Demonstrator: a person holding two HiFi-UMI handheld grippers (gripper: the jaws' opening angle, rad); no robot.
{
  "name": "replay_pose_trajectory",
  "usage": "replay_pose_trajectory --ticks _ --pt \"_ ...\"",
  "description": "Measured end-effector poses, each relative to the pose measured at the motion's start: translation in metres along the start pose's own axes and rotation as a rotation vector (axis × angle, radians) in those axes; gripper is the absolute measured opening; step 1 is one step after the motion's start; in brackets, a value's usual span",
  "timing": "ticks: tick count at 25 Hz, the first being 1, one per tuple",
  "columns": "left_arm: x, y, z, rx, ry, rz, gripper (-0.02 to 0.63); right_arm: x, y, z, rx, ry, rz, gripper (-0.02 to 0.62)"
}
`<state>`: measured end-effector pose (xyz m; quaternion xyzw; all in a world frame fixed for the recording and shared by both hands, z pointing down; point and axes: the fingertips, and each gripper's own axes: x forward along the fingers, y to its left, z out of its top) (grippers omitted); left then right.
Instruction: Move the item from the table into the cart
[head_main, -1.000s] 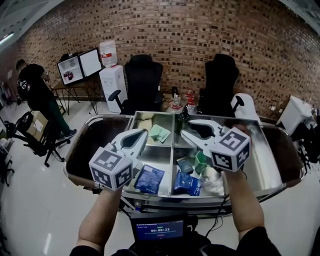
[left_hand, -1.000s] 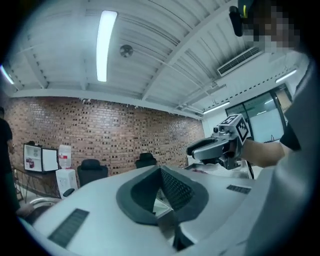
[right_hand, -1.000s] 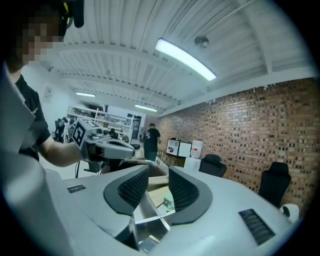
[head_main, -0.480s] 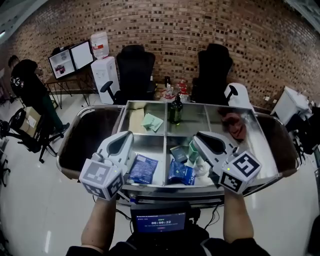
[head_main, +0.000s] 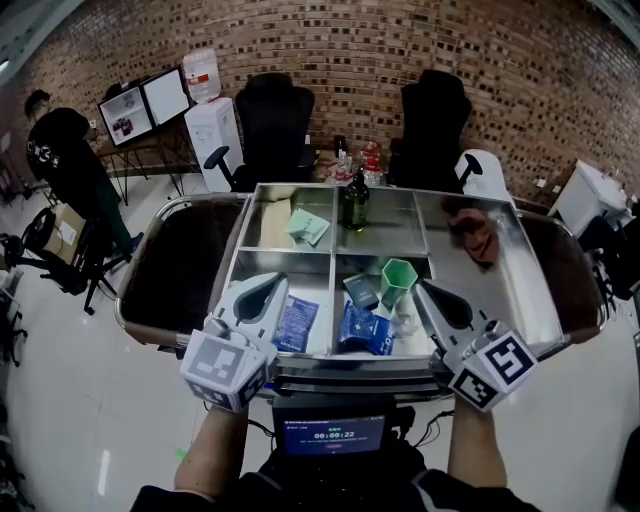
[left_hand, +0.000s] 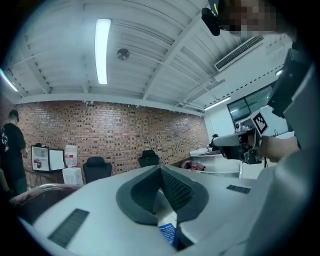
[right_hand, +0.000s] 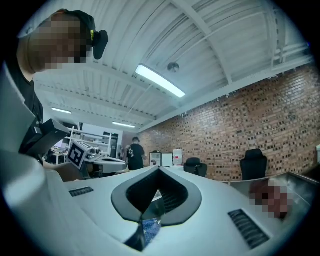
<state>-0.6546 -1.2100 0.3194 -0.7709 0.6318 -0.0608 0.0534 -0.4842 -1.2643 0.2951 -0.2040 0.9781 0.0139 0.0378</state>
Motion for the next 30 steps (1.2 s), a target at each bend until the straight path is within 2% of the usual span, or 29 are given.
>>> replay_pose_trajectory --ticks 3,15,30 --pt "-0.001 0.0 -0.006 -0.005 0.019 0.011 0.003 -0.003 -0.002 -0.002 -0.005 -0.005 -0.003 0.002" --pt "0.005 -0.016 -0.007 -0.016 -0.013 -0.039 0.003 -0.007 -0.004 -0.006 0.004 0.0 -0.006 0.002" --pt "0.01 -0.019 -0.005 -0.045 -0.034 -0.041 0.003 -0.012 -0.006 -0.013 0.025 -0.013 -0.029 0.002"
